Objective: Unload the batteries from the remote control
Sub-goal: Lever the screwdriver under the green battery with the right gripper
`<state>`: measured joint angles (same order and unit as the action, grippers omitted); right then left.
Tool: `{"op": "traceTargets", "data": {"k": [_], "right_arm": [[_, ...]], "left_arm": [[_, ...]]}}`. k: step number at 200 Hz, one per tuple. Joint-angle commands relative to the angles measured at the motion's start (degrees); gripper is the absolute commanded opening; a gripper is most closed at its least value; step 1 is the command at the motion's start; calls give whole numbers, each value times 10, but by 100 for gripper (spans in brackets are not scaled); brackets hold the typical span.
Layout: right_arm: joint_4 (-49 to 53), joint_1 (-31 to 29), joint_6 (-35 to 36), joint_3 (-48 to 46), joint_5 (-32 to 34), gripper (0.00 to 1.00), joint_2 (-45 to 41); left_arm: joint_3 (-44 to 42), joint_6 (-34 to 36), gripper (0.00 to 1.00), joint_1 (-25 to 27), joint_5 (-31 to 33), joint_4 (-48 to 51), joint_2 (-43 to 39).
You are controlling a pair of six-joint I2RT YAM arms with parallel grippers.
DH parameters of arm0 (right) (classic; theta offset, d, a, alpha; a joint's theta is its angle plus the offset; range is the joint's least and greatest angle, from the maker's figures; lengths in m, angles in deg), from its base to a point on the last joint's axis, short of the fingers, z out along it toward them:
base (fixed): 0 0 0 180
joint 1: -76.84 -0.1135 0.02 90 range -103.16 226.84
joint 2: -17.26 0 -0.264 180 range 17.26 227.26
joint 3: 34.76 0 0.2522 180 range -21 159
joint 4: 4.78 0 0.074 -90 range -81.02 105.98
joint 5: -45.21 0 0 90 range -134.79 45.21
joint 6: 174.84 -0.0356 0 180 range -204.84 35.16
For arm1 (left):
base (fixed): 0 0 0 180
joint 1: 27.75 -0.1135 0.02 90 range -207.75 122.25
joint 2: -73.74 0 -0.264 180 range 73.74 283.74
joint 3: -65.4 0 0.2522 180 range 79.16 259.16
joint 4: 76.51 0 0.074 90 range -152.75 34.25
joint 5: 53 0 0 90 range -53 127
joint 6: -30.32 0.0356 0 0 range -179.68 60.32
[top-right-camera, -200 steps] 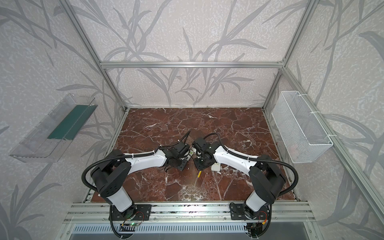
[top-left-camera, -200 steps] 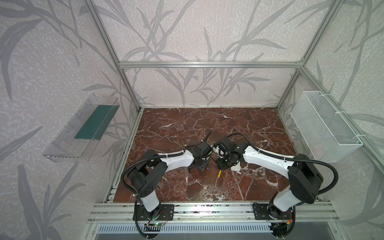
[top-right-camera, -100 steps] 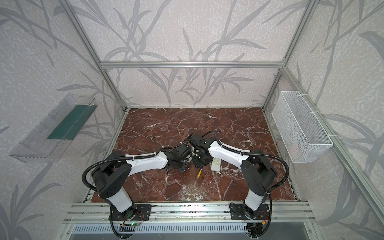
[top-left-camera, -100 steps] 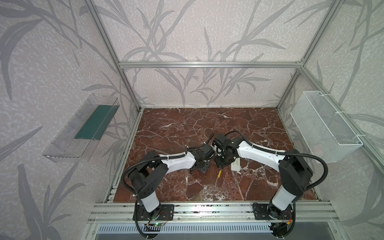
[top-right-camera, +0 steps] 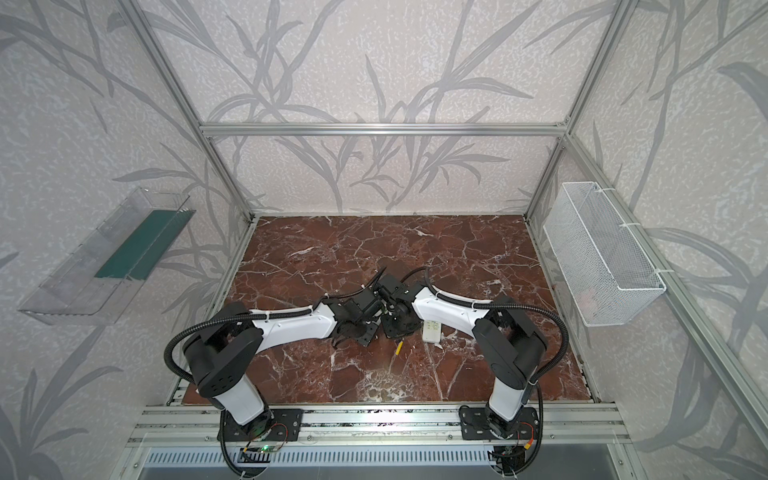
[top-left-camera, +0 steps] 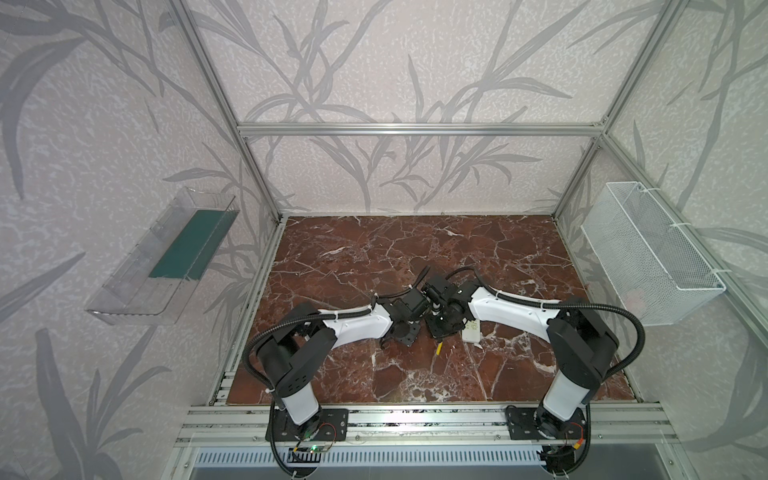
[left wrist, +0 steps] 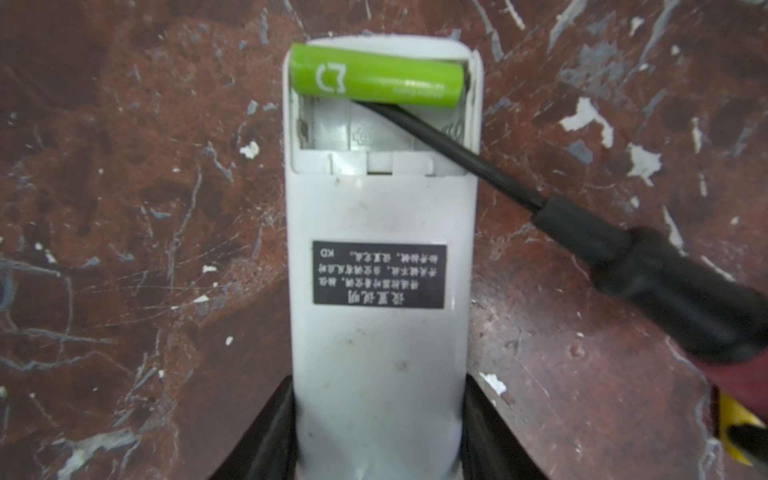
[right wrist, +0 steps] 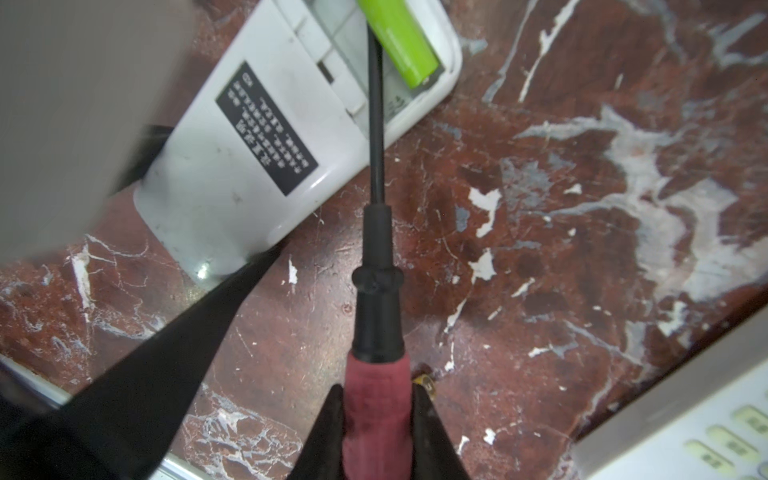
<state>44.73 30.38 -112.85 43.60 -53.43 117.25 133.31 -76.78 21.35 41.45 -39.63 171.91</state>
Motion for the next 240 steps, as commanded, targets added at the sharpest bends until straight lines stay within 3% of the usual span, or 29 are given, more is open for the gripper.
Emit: {"op": "traceTargets", "data": {"k": [1, 240], "right_arm": [[-29, -3, -8, -28, 7, 0, -13], [-140, 10, -20, -169, 4, 0, -147]], "left_arm": [[-28, -2, 26, 12, -18, 47, 30], [4, -7, 24, 21, 9, 133, 36]]}}
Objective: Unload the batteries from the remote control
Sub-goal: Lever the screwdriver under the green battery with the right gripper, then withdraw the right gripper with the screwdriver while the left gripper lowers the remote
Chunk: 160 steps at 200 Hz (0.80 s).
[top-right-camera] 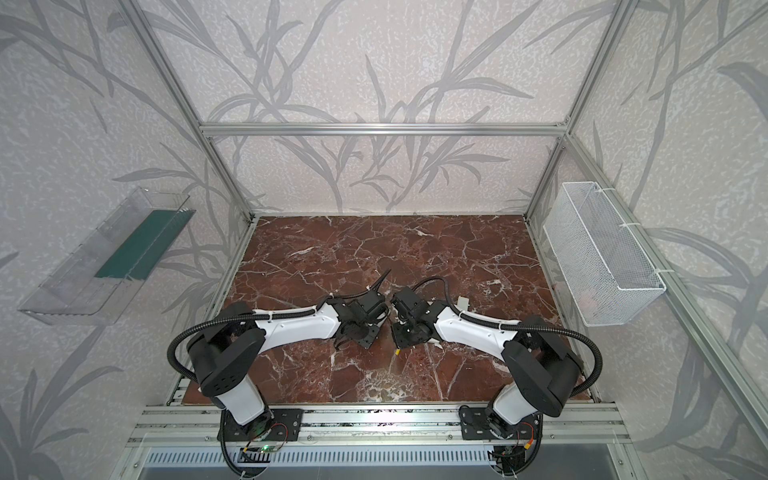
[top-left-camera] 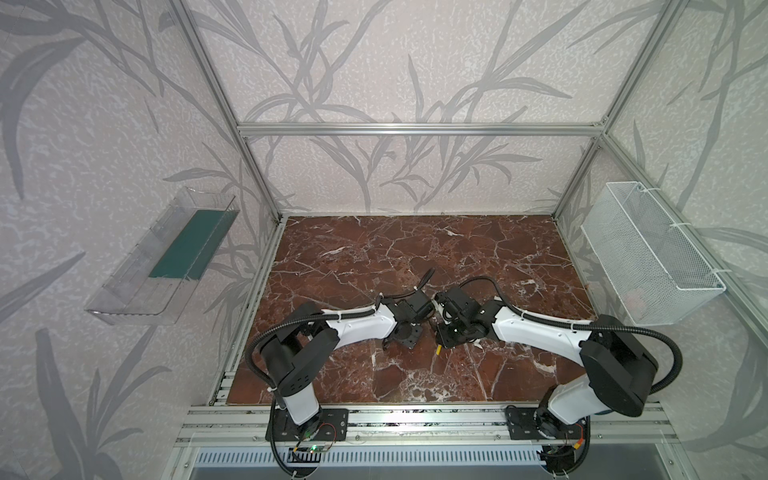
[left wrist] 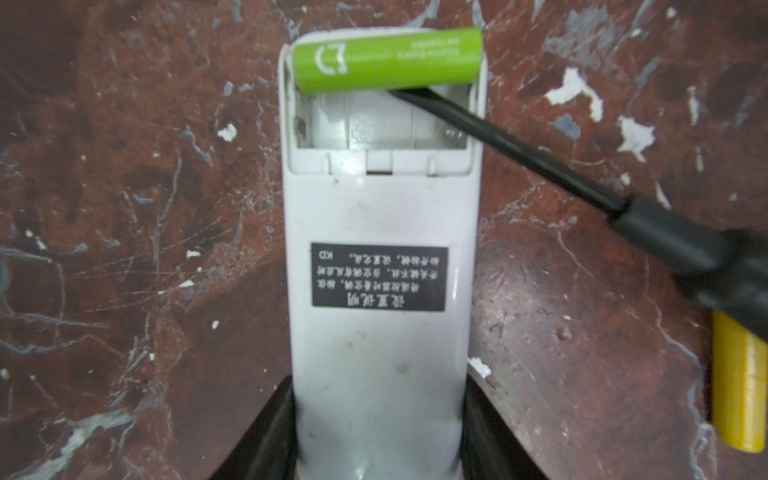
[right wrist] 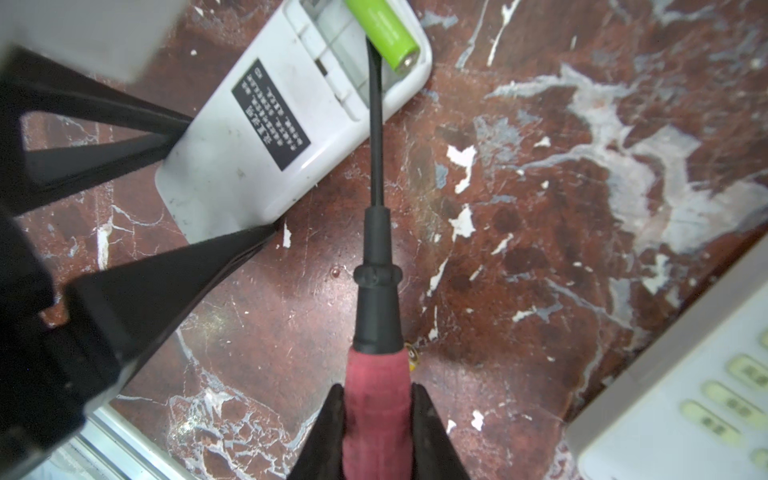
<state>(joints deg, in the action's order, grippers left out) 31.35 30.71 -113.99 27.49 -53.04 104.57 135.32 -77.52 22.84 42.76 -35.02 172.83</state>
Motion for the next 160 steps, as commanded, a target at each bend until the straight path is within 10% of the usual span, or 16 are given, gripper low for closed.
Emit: {"op": "traceTargets", "data": {"k": [1, 160], "right_arm": [[-7, 7, -9, -7, 0, 0, -20], [-6, 8, -2, -2, -10, 0, -33]], "left_arm": [[-16, 1, 24, 6, -5, 87, 27], [-14, -1, 24, 10, -8, 89, 32]]}}
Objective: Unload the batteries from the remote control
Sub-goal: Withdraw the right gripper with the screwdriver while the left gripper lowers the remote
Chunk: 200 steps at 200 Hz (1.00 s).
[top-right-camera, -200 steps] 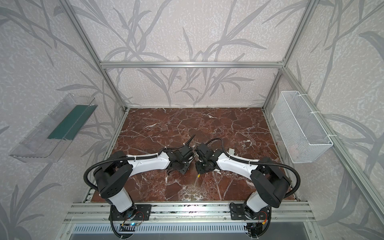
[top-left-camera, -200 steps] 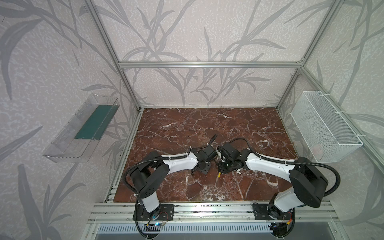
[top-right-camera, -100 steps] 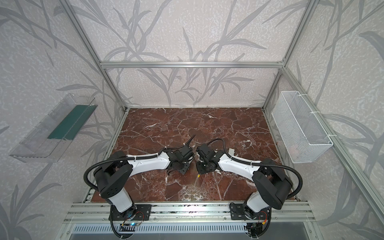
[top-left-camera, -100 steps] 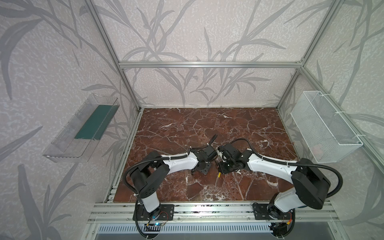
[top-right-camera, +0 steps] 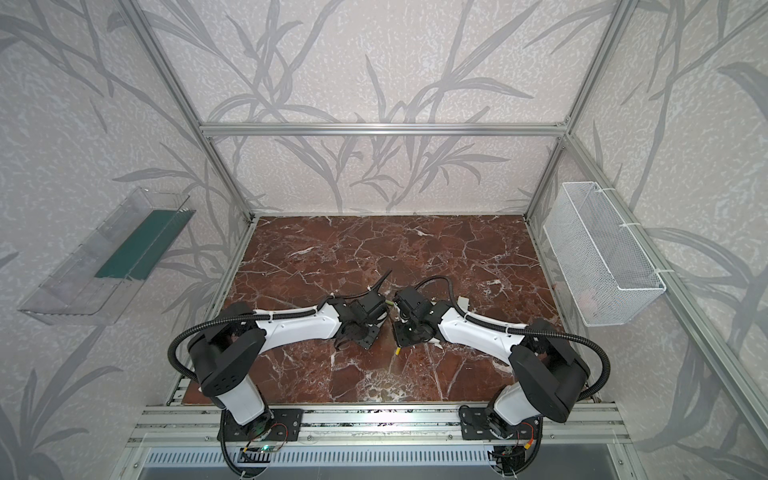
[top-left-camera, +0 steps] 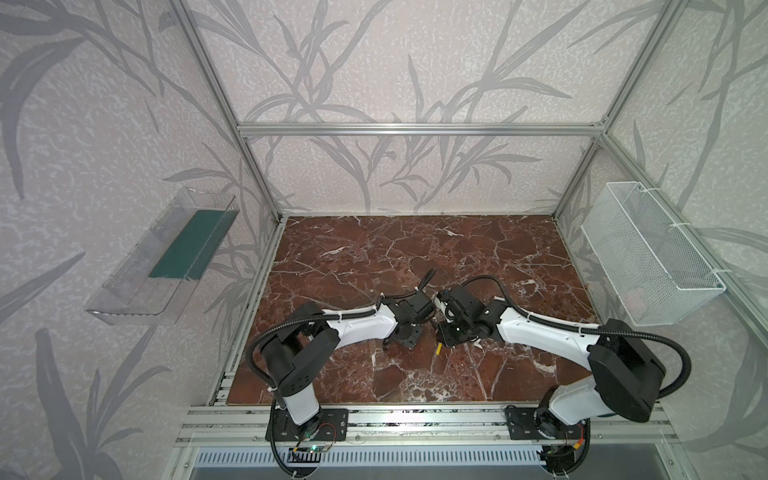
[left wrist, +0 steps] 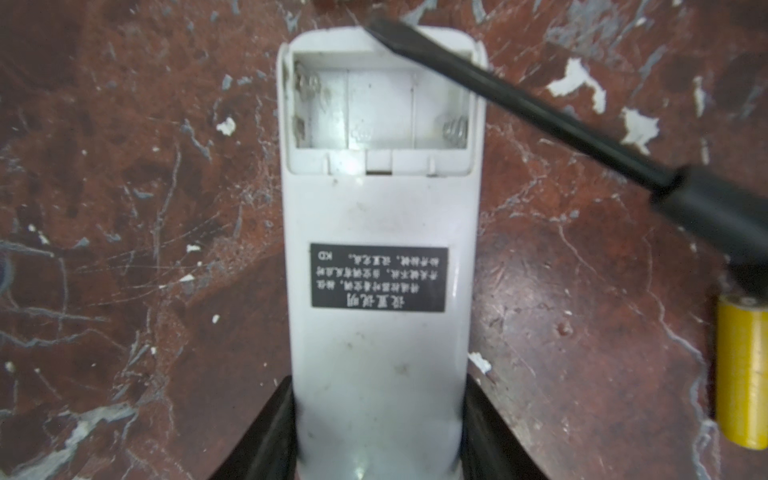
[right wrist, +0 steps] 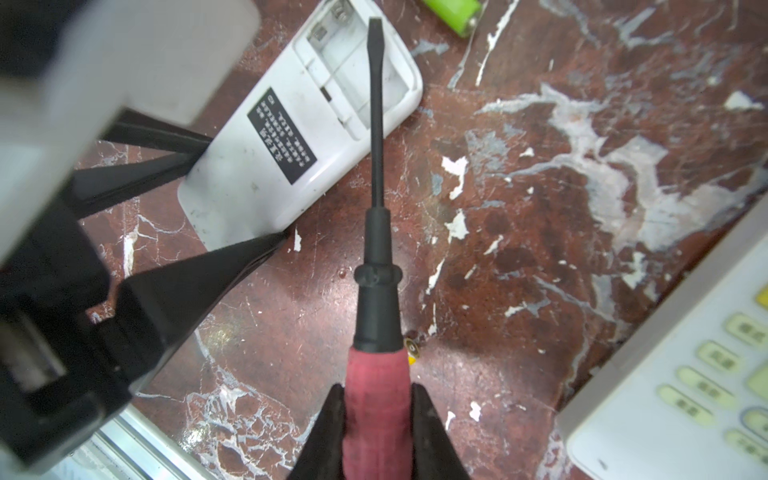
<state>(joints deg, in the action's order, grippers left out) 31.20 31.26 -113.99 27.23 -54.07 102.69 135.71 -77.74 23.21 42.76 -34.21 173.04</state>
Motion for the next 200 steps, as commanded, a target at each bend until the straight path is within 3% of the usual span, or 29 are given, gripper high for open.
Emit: {"op": "traceTargets", "data": {"k": [1, 36, 72, 121, 156, 200], "right_arm": [[-4, 2, -2, 0, 1, 0, -14], [-5, 17, 10, 5, 31, 0, -33], [-42, 98, 66, 39, 58, 0, -35], [2, 207, 147, 187, -21, 0, 134], [31, 219, 163, 266, -48, 0, 236], [33, 223, 158, 281, -55, 0, 277]], "left_arm": [[-18, 1, 24, 6, -8, 81, 30], [-22, -5, 24, 7, 3, 76, 29], [-20, -26, 25, 1, 16, 68, 25], [-9, -55, 30, -20, 22, 61, 27], [1, -71, 39, -41, 20, 62, 23], [12, -79, 43, -74, 15, 64, 14]]}}
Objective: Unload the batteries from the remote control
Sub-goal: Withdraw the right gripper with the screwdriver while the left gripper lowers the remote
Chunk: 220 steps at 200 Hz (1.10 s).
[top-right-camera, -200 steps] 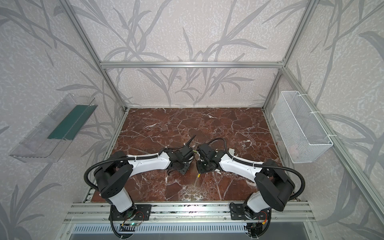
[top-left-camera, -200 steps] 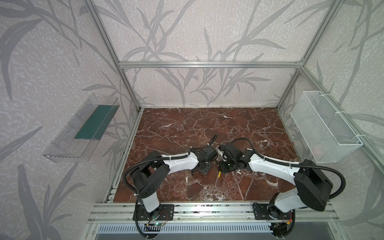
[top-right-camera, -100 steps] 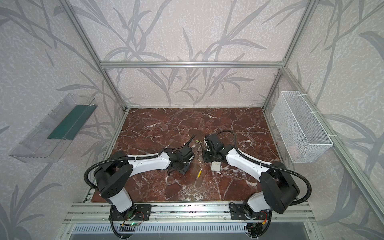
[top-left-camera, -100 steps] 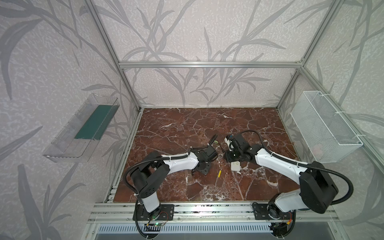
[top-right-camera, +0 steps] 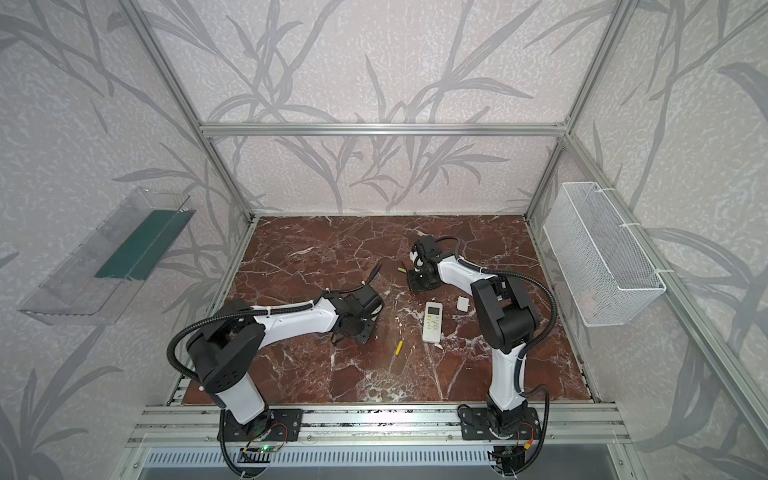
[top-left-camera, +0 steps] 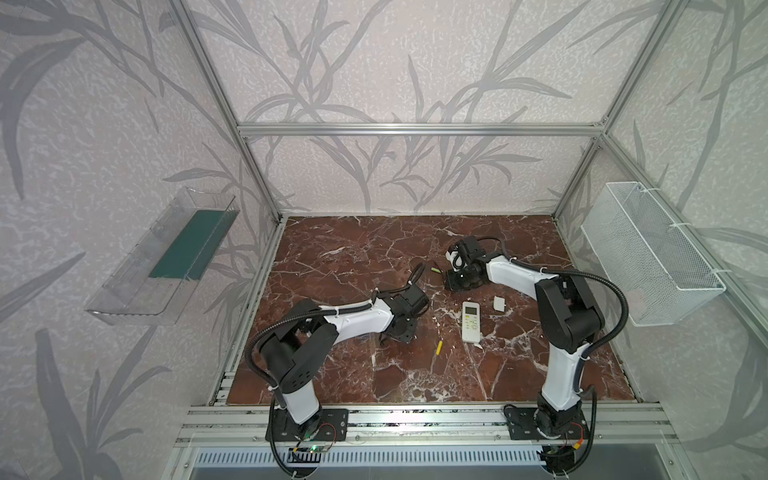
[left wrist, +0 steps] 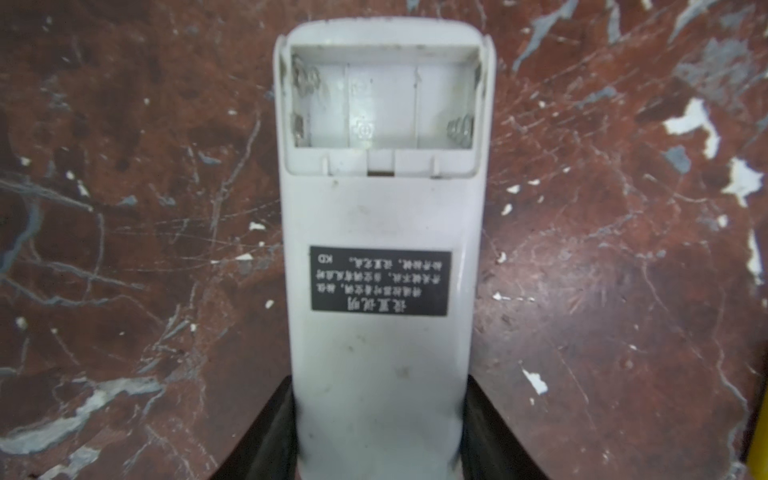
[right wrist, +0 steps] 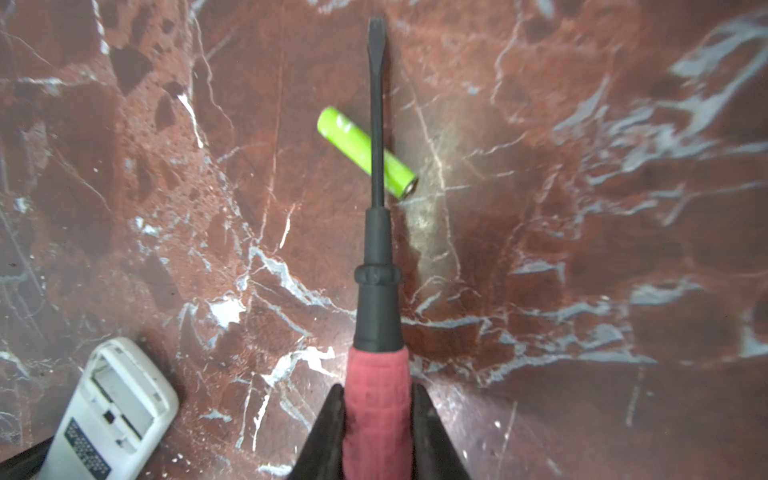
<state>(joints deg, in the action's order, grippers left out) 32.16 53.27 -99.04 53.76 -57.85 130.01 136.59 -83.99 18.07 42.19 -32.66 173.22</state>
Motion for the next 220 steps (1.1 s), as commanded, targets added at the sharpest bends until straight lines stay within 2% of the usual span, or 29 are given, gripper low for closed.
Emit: {"op": "traceTargets", "data": {"k": [1, 58, 88, 134, 178, 220], "right_arm": [[23, 3, 8, 15, -17, 0, 3], [23, 7, 9, 7, -19, 0, 3], [20, 9, 8, 8, -20, 0, 1], [11, 13, 7, -3, -21, 0, -9], [0, 16, 7, -17, -27, 0, -16], [-13, 20, 6, -26, -27, 0, -30]], "left_arm": [[4, -17, 43, -23, 21, 49, 13], [41, -32, 45, -90, 12, 61, 44], [96, -22, 47, -123, 17, 91, 84], [204, -18, 50, -180, 67, 165, 161], [256, -12, 65, -228, 96, 202, 186], [263, -3, 79, -240, 89, 197, 183]]}}
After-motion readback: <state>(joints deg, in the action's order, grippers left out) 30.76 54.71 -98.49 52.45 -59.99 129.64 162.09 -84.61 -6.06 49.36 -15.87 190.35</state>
